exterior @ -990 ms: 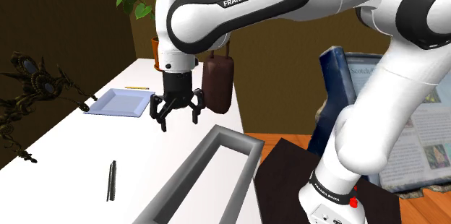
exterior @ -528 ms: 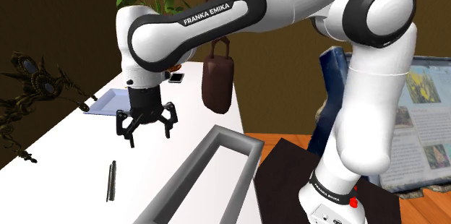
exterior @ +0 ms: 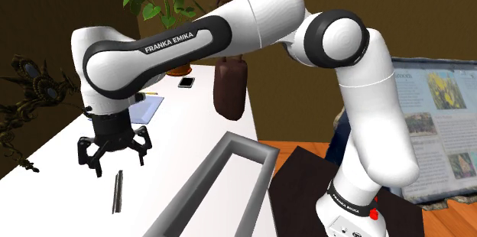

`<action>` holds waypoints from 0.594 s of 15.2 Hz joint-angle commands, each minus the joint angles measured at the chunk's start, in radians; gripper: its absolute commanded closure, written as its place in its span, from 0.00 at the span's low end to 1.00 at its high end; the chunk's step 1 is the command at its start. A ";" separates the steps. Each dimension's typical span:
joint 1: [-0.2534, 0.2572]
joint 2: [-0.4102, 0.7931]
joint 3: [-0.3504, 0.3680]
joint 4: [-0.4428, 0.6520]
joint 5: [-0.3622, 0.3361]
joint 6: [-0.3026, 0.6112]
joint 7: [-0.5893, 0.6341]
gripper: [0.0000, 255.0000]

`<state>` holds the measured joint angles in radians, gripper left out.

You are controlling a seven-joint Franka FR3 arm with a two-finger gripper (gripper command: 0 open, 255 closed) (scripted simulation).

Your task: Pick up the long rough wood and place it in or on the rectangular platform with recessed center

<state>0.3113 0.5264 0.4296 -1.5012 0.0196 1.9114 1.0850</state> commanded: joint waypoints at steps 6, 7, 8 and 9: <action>0.027 0.061 -0.008 -0.004 -0.018 0.064 0.022 0.00; 0.029 0.064 -0.008 -0.012 -0.019 0.075 0.022 0.00; 0.030 0.066 -0.009 -0.016 -0.020 0.082 0.023 0.00; 0.030 0.066 -0.009 -0.016 -0.020 0.082 0.023 0.00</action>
<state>0.3400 0.5901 0.4214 -1.5142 0.0008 1.9871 1.1073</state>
